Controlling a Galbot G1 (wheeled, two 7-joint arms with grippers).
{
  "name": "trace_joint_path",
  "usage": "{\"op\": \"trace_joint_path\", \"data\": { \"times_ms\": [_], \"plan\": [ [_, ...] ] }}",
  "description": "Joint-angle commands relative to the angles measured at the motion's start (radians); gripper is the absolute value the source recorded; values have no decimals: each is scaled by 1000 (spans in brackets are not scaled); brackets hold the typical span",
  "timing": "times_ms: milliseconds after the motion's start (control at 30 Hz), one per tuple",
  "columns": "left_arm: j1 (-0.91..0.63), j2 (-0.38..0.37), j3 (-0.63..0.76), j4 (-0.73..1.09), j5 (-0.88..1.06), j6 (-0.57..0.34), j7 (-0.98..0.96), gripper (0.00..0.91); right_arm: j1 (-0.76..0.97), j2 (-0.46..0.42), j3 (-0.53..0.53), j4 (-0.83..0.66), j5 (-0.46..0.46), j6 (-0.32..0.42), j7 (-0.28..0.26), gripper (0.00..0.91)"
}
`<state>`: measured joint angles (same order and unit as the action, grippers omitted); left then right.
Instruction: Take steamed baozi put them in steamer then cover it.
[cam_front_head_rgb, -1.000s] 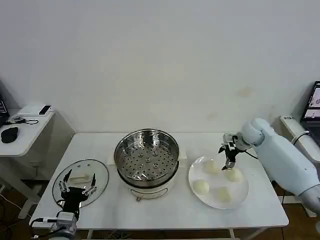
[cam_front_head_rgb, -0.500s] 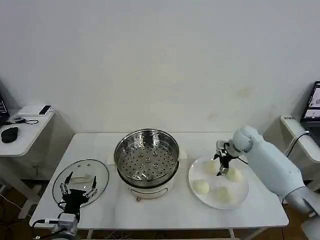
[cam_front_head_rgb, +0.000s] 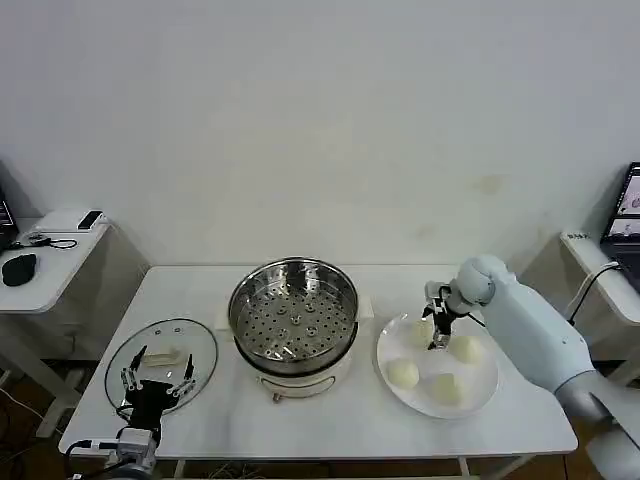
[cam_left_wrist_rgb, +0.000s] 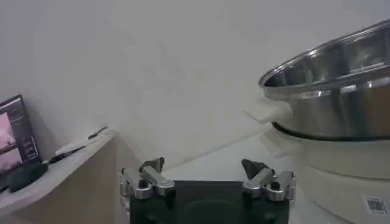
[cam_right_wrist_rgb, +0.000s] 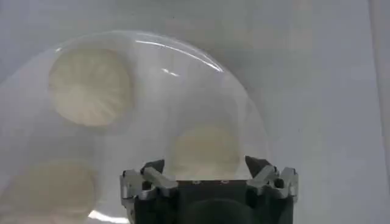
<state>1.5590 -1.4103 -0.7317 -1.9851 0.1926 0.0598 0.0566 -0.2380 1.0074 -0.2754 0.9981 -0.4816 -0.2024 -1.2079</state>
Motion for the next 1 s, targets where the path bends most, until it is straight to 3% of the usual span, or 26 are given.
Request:
{"op": "trace_joint_path", "data": {
  "times_ms": [33,267,300,433,1000],
  "plan": [
    [0,-1,2,4,1,-1,-1,907,2,17,2,-34,-8,3,17,907],
    [1,-1,1,6,2,-1,-1,907,-3,28,5,-40,-8,-1,14,907],
    [2,-1,0,6,2,-1,-1,907,-5,28,6,-39,-9,-1,12,806],
    [3,-1,0,7,2,-1,-2,907,-6,29,7,-39,-8,-1,12,705],
    [7,-4,3,5,4,-1,-3,907,-7,10,27,-22,-1,-6,16,685]
  ]
}}
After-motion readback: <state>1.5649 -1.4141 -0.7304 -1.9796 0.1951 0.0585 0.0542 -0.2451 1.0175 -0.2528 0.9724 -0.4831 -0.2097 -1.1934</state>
